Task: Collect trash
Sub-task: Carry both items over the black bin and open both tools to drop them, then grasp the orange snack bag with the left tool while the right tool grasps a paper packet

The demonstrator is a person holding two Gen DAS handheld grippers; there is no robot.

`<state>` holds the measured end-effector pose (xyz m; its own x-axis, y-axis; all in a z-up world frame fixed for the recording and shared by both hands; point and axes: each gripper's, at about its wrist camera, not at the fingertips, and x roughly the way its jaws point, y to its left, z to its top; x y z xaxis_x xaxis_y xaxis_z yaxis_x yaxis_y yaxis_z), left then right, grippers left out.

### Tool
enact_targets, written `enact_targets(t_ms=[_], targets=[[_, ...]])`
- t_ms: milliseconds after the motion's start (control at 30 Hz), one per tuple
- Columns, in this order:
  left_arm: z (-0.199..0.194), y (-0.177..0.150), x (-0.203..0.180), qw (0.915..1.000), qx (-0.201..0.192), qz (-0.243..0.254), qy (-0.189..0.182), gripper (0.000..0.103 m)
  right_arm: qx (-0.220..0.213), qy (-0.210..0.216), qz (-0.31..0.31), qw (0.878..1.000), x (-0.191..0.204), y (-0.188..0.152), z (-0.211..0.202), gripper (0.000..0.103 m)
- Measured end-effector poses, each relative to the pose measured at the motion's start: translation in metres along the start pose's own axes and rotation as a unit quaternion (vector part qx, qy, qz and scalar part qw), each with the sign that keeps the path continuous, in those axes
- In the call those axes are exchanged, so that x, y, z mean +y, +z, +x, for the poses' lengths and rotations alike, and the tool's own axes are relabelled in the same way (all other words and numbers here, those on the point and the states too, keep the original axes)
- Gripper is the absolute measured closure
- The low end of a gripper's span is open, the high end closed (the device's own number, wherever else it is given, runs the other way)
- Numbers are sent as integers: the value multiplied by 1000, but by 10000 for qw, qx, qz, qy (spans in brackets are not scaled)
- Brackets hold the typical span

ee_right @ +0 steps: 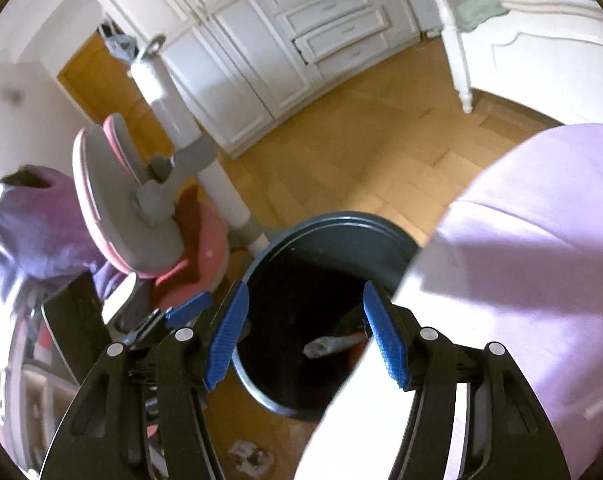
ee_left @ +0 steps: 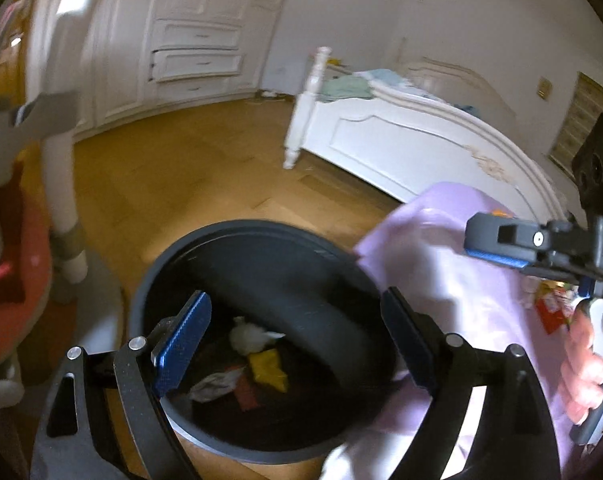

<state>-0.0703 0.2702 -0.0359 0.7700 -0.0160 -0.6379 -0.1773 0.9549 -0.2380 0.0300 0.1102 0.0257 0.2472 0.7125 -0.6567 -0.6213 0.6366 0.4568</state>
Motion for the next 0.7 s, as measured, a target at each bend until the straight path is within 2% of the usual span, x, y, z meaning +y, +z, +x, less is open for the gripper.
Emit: enact_targets(t_ms=[67, 133, 333, 400, 433, 600, 700], targets=[[-2, 4, -18, 9997, 1, 163, -156, 17, -171, -77, -15, 9998, -9, -6, -23, 40], [-2, 8, -42, 9987, 33, 379, -334, 17, -391, -194, 26, 9990, -22, -13, -49, 30], [12, 17, -111, 9913, 281, 979, -839, 16, -846, -582, 161, 9946, -77, -36, -124, 29], [19, 19, -132, 9883, 352, 1186, -893, 10, -921, -715, 205, 9930, -98, -41, -148, 29], [23, 21, -145, 9863, 376, 1313, -922, 6, -979, -848, 228, 9913, -113, -44, -162, 29], [50, 42, -196, 9763, 566, 1633, -1305, 6, -1194, -1811, 39, 9762, -187, -43, -233, 29], [73, 58, -226, 9717, 675, 1791, -1385, 6, -1230, -2539, -323, 9588, -228, -33, -267, 29]])
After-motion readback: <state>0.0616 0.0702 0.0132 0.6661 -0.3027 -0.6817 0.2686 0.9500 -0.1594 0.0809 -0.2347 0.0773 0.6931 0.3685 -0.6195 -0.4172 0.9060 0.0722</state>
